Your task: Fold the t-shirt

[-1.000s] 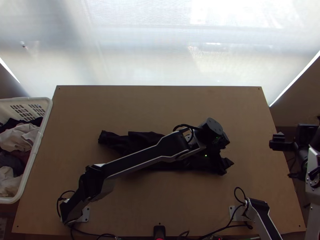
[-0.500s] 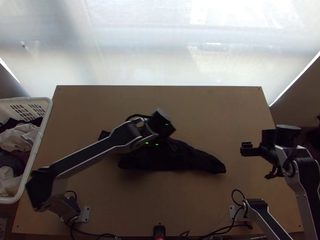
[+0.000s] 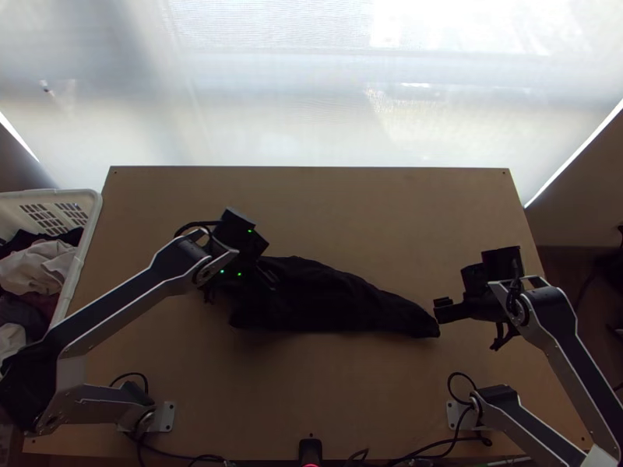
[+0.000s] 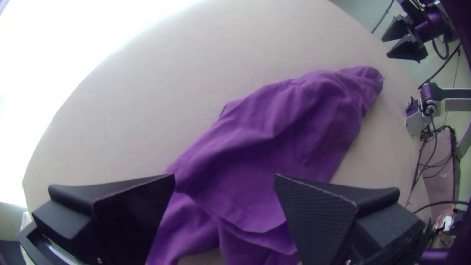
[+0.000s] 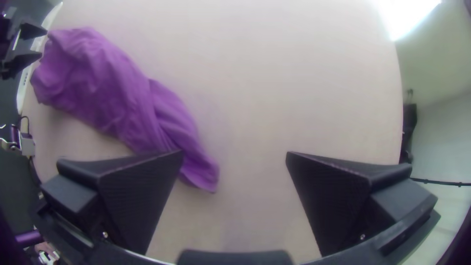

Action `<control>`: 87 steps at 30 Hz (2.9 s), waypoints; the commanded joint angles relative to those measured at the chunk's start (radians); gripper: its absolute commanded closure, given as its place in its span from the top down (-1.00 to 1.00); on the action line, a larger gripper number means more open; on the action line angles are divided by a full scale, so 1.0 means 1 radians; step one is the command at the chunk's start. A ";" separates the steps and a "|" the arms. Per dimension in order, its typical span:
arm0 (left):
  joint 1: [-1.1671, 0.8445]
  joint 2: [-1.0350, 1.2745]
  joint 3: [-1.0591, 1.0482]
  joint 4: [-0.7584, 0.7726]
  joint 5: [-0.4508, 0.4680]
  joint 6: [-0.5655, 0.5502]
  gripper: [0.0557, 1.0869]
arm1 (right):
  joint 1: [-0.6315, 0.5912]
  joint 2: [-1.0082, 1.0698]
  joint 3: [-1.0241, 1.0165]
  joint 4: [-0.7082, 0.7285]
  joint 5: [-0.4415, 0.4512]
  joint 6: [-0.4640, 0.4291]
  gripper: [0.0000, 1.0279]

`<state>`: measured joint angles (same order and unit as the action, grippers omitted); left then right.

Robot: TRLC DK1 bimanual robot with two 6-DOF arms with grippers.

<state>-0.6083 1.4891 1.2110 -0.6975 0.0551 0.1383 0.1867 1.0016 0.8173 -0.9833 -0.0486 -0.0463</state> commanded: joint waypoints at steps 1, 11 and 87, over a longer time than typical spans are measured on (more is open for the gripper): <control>0.105 -0.046 -0.120 0.021 -0.001 0.109 0.90 | 0.023 0.017 -0.043 -0.003 -0.030 -0.013 0.89; 0.222 -0.078 -0.099 0.021 0.000 0.169 0.90 | 0.025 0.060 -0.087 0.025 -0.066 -0.029 0.85; -0.090 0.277 0.193 -0.264 0.153 0.236 0.41 | 0.519 0.146 0.367 -0.048 -0.404 -0.225 -0.95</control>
<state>-0.6125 1.7035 1.4239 -0.8974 0.1196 0.3607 0.6880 1.2362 1.1820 -0.9764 -0.4530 -0.2916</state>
